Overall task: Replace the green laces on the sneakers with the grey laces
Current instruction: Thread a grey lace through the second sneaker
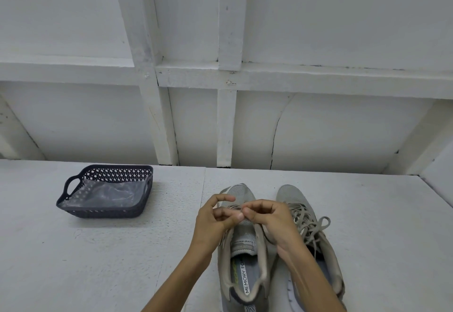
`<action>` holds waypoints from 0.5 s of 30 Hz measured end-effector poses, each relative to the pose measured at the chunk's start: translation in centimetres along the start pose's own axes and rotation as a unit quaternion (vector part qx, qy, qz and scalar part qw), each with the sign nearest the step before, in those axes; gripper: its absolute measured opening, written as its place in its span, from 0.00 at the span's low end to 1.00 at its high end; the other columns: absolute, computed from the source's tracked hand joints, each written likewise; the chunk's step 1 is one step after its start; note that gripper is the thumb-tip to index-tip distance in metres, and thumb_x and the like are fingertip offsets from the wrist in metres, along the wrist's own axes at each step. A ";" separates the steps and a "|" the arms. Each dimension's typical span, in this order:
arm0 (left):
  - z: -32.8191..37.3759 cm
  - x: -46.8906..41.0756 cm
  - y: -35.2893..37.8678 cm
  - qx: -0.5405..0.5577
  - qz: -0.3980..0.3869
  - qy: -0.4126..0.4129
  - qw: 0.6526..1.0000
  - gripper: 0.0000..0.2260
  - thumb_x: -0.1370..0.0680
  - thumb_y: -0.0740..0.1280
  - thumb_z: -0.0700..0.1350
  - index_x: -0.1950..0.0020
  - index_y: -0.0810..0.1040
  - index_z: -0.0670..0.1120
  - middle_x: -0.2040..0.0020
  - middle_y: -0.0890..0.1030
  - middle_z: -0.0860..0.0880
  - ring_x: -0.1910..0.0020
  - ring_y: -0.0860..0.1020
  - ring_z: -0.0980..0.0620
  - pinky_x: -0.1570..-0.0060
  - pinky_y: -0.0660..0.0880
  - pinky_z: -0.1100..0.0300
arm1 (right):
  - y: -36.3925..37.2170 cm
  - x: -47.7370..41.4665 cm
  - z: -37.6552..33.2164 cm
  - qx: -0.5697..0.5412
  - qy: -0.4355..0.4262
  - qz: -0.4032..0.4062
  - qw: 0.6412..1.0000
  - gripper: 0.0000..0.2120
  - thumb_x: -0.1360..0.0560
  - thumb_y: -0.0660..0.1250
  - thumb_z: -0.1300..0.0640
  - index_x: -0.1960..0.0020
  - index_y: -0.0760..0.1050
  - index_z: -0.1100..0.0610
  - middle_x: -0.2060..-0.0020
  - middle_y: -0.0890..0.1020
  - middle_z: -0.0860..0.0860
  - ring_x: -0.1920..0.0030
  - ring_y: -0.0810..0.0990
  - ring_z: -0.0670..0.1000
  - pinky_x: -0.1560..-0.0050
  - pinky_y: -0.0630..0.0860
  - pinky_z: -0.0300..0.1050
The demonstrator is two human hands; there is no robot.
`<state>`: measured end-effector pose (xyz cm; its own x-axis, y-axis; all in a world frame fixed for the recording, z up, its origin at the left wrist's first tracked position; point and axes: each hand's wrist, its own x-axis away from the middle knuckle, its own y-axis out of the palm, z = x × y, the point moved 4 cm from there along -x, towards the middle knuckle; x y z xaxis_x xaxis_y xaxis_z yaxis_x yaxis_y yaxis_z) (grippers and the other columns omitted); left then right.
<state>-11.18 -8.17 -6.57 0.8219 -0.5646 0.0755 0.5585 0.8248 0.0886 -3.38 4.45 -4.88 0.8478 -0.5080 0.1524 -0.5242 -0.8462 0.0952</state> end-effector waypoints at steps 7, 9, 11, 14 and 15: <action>0.0 -0.4 -0.4 -0.003 -0.039 0.015 0.999 0.17 0.30 0.74 0.33 0.45 0.75 0.43 0.64 0.84 0.45 0.60 0.83 0.52 0.56 0.77 0.65 | 0.4 -0.4 -1.7 0.088 -0.017 -0.083 0.992 0.07 0.30 0.71 0.72 0.60 0.83 0.61 0.68 0.83 0.52 0.66 0.80 0.42 0.64 0.74 0.31; 0.0 -0.4 -0.3 -0.022 -0.048 0.030 0.998 0.15 0.29 0.74 0.34 0.45 0.76 0.43 0.62 0.84 0.46 0.58 0.83 0.53 0.55 0.77 0.64 | 0.5 -0.7 -1.8 0.113 -0.020 -0.088 0.990 0.08 0.29 0.70 0.72 0.60 0.82 0.61 0.69 0.81 0.50 0.68 0.78 0.41 0.66 0.73 0.31; -0.1 -0.4 -0.1 -0.045 -0.071 0.049 0.995 0.14 0.28 0.74 0.35 0.44 0.77 0.42 0.55 0.84 0.47 0.52 0.82 0.53 0.52 0.76 0.65 | 0.4 -0.9 -1.7 0.117 -0.024 -0.076 0.990 0.07 0.29 0.70 0.72 0.60 0.81 0.62 0.70 0.81 0.49 0.68 0.79 0.40 0.64 0.73 0.31; -0.3 -0.2 0.6 -0.026 -0.108 0.046 0.993 0.16 0.28 0.74 0.40 0.42 0.78 0.42 0.47 0.84 0.47 0.45 0.81 0.53 0.48 0.76 0.65 | 0.3 -1.0 -1.5 0.142 -0.051 -0.059 0.987 0.08 0.29 0.71 0.71 0.61 0.82 0.60 0.68 0.83 0.50 0.65 0.80 0.42 0.60 0.76 0.33; -0.4 -0.2 0.8 -0.027 -0.112 0.052 0.992 0.17 0.29 0.74 0.43 0.42 0.78 0.43 0.47 0.84 0.47 0.45 0.81 0.52 0.47 0.76 0.64 | 0.4 -1.0 -1.5 0.151 -0.060 -0.060 0.985 0.09 0.29 0.71 0.71 0.62 0.82 0.58 0.67 0.83 0.51 0.64 0.81 0.43 0.59 0.77 0.35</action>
<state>-10.87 -7.37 -6.95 0.6814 -0.7307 -0.0433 0.7319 0.6803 0.0388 -4.52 4.87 -3.51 0.9154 -0.4006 0.0394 -0.3864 -0.9018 -0.1933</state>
